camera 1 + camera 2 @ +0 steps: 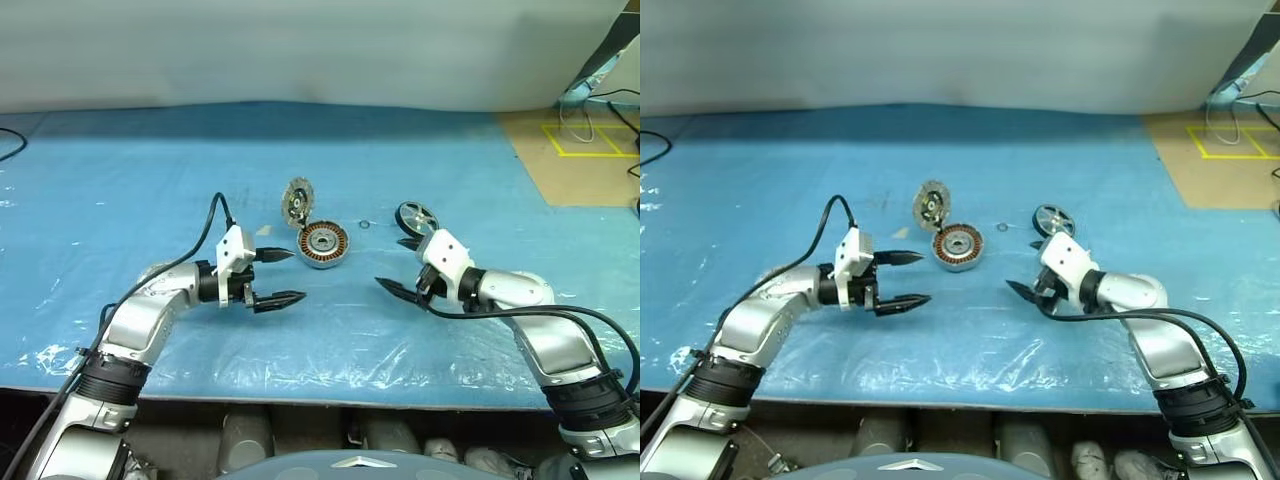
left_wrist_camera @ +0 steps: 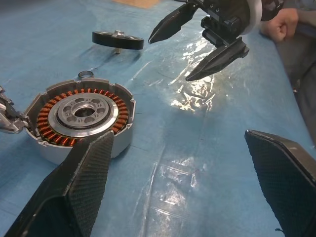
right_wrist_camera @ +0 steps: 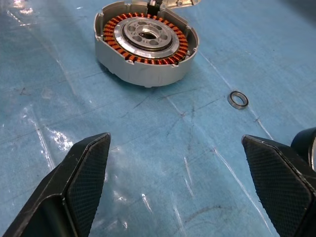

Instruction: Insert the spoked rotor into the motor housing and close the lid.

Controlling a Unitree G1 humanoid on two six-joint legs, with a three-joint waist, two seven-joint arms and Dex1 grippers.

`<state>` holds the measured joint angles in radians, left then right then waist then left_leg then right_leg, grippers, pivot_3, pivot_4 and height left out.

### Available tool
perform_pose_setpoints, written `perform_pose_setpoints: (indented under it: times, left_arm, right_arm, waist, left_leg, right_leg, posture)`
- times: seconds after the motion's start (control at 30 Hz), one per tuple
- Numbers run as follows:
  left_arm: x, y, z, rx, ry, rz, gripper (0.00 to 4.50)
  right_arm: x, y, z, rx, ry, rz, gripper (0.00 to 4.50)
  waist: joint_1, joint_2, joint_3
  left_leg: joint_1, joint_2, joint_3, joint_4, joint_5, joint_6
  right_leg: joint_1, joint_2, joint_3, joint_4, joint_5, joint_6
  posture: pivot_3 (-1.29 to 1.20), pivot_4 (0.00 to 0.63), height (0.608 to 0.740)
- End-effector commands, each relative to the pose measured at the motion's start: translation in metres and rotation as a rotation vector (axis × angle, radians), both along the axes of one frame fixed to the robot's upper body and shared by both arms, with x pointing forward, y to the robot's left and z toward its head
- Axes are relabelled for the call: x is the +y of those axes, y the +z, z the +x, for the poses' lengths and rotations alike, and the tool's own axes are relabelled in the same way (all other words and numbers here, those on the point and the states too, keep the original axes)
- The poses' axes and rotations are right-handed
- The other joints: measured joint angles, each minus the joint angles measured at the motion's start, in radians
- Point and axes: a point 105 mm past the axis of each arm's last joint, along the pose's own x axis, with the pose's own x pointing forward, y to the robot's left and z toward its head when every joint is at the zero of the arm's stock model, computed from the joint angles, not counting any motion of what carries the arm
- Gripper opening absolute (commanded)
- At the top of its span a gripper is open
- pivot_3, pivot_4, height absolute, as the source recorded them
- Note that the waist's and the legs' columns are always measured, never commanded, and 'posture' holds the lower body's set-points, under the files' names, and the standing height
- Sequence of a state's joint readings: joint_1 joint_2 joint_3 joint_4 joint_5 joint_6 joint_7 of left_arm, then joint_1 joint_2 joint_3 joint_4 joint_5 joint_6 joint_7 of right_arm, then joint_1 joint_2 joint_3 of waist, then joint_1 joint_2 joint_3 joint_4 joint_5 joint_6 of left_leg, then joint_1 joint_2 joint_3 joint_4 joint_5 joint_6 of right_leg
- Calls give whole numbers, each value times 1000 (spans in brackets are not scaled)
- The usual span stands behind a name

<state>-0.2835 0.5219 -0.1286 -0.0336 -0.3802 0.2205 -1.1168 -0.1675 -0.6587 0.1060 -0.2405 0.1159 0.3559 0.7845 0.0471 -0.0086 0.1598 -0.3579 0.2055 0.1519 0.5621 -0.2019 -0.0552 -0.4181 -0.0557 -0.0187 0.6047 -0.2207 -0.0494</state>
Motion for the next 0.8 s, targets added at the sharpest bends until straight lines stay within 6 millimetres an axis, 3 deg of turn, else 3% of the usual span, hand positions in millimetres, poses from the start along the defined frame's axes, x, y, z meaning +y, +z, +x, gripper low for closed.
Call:
perform_pose_setpoints:
  times: [0.03, 0.8]
  left_arm:
    - [-2, 3, 4, -69, 13, 4, 4445]
    - [0, 0, 9, -111, 25, -15, 4445]
  right_arm:
    - [6, 11, 1, -62, 20, 1, 4487]
    - [11, 13, 3, -81, 68, -37, 4487]
  waist:
    - [0, 0, 0]
    - [0, 0, 0]
  left_leg:
    - [0, 0, 0, 0, 0, 0]
    - [0, 0, 0, 1, 0, 0]
  right_leg:
    - [0, 0, 0, 0, 0, 0]
    - [0, 0, 0, 1, 0, 0]
  posture:
    - [0, 150, 740]
    - [0, 150, 740]
